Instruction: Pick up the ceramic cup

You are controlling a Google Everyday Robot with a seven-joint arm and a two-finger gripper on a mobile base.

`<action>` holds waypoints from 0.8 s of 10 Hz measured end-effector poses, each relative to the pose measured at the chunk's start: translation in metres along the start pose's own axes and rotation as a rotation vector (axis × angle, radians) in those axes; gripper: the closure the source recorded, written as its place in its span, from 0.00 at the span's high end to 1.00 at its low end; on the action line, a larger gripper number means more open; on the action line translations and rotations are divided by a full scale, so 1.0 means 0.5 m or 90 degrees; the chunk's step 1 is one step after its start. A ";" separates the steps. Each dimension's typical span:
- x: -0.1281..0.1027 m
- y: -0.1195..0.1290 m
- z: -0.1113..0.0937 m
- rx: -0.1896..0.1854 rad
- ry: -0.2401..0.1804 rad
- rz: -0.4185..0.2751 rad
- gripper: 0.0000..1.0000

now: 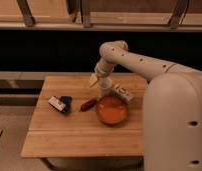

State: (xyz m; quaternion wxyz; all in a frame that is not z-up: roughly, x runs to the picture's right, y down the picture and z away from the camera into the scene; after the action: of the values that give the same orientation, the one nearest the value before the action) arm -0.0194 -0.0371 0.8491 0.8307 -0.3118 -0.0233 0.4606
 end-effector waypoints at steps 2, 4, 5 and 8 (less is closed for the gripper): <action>-0.003 0.010 0.041 -0.031 0.030 -0.015 0.65; 0.010 -0.009 0.066 -0.038 0.060 -0.007 0.65; 0.012 -0.022 0.071 -0.034 0.067 -0.001 0.65; 0.040 -0.049 0.102 -0.033 0.109 0.038 0.63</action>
State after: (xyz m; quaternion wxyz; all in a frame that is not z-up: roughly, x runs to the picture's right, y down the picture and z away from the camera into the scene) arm -0.0061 -0.0054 0.8985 0.8073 -0.3720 0.0448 0.4559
